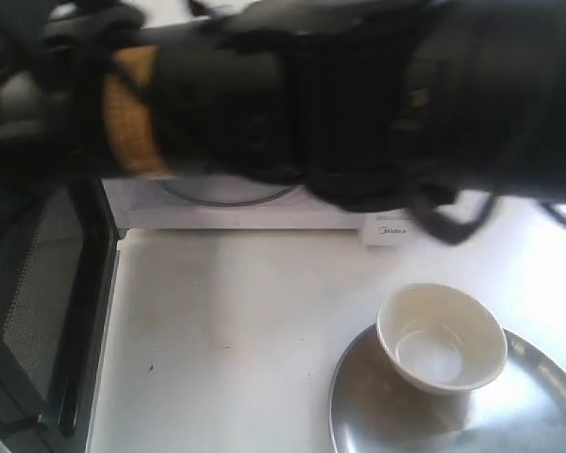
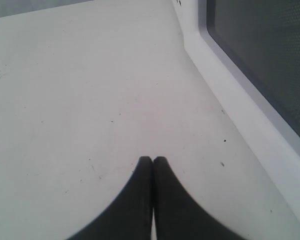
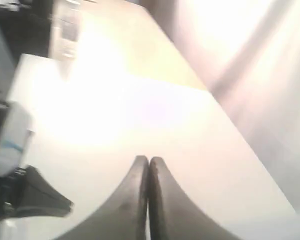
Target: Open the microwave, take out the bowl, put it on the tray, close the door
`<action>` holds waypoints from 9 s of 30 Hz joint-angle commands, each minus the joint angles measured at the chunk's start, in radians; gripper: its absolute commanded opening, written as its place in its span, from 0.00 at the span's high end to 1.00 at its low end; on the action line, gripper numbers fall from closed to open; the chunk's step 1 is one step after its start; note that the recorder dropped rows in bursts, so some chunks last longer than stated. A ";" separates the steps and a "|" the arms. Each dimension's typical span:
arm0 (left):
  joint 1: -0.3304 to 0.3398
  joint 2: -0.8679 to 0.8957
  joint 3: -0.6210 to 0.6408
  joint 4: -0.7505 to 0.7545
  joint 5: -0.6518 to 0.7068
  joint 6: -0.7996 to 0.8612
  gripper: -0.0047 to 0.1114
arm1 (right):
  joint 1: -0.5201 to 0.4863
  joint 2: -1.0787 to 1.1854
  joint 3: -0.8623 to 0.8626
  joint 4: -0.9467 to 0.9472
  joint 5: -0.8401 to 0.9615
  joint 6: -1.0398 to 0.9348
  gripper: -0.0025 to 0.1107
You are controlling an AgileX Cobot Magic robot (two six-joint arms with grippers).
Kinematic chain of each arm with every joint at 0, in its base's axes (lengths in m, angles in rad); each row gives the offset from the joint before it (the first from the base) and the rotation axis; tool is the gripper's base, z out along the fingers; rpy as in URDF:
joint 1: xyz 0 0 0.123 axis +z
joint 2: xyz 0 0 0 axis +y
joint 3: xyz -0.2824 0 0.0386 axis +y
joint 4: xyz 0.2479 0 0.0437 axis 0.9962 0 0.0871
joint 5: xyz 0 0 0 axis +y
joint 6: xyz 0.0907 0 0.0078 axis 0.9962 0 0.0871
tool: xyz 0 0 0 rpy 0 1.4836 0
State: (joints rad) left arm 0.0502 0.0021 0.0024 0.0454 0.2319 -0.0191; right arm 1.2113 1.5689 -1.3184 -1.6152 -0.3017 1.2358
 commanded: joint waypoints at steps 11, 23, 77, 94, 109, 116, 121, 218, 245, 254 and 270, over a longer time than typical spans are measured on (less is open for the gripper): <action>-0.004 -0.002 -0.002 -0.007 0.001 -0.002 0.96 | 0.293 0.429 -0.332 -0.129 1.016 -0.779 0.98; -0.004 -0.002 -0.002 -0.007 0.001 -0.002 0.96 | 0.107 0.389 -0.332 -0.001 1.523 -0.879 0.98; -0.004 -0.002 -0.002 -0.007 -0.001 -0.002 0.96 | -0.076 -0.885 0.835 0.073 0.506 0.548 0.98; -0.004 -0.002 -0.002 -0.007 -0.001 -0.002 0.96 | -0.088 -1.121 0.893 0.041 0.457 0.439 0.98; -0.004 -0.002 -0.002 -0.010 0.001 -0.002 0.96 | -0.844 -1.569 1.318 -0.015 0.199 0.594 0.98; -0.004 -0.002 -0.002 -0.005 0.001 -0.002 0.96 | -0.912 -1.569 1.318 -0.129 0.038 0.495 0.98; -0.004 -0.002 -0.002 -0.005 0.001 -0.002 0.96 | -0.912 -1.569 1.318 -0.129 0.050 0.566 0.98; -0.004 -0.002 -0.002 -0.005 0.001 -0.002 0.96 | -1.072 -1.569 1.318 1.615 0.642 -1.258 0.98; -0.004 -0.002 -0.002 -0.005 0.001 -0.002 0.96 | -1.072 -1.569 1.318 1.615 0.642 -1.258 0.98; -0.004 -0.002 -0.002 -0.005 0.001 -0.002 0.96 | -1.072 -1.569 1.318 1.615 0.642 -1.258 0.98; -0.004 -0.002 -0.002 -0.005 0.001 -0.002 0.96 | -1.072 -1.569 1.318 1.615 0.642 -1.258 0.98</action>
State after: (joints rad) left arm 0.0502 0.0021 0.0024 0.0452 0.2331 -0.0191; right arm 0.1459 0.0051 -0.0021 0.0000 0.3465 -0.0266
